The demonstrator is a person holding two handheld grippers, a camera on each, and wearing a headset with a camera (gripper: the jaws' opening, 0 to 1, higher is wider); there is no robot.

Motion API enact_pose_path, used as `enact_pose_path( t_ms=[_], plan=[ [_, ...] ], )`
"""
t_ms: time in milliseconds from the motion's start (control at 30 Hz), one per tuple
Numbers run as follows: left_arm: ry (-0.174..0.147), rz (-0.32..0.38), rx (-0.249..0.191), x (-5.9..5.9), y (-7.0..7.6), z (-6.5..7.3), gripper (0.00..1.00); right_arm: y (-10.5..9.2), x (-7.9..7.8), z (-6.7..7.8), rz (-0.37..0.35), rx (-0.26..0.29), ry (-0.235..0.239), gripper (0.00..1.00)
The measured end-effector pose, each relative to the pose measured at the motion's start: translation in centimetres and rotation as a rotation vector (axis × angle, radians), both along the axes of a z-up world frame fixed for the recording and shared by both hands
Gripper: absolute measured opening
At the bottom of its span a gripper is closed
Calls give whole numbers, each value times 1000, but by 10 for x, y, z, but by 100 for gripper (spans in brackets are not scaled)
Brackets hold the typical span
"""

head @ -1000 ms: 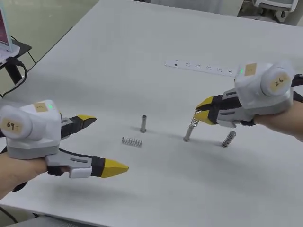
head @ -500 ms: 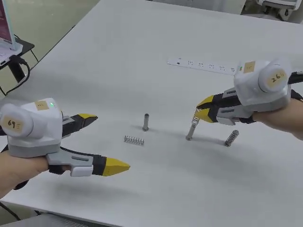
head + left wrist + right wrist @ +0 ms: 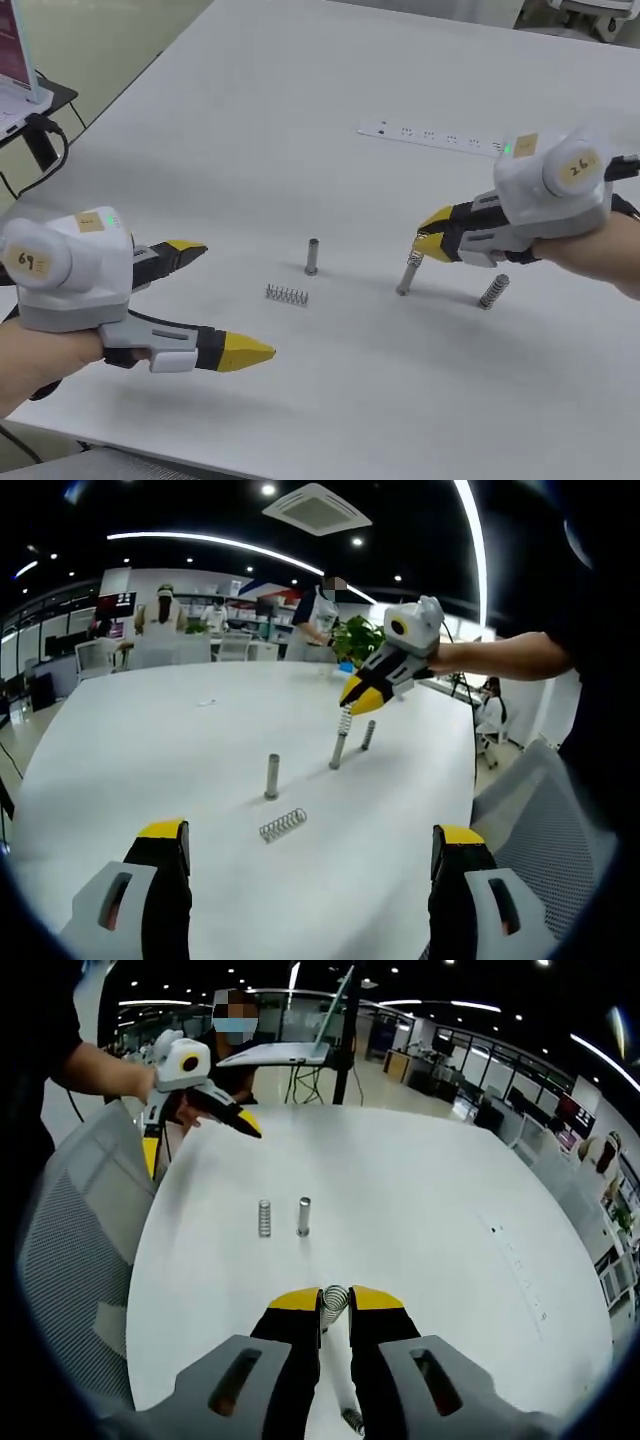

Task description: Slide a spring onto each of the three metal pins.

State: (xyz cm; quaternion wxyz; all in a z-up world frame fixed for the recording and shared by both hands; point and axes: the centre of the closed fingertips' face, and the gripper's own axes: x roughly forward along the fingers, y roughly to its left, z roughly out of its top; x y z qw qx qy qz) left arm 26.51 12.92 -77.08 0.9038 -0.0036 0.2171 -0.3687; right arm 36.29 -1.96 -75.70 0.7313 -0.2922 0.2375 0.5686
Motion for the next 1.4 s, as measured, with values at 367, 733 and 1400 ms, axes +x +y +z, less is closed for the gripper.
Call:
enact_pose_path(
  t_ms=[367, 733, 1400],
  plan=[
    [2, 4, -3, 0, 1, 0, 98, -2, 0, -13, -9, -14, 19, 8],
    [3, 11, -4, 1, 3, -1, 97, -3, 1, -32, -1, -58, 32, 8],
    [17, 2, -7, 2, 0, -4, 96, -3, 1, -54, -2, -92, 46, 8]
  ],
)
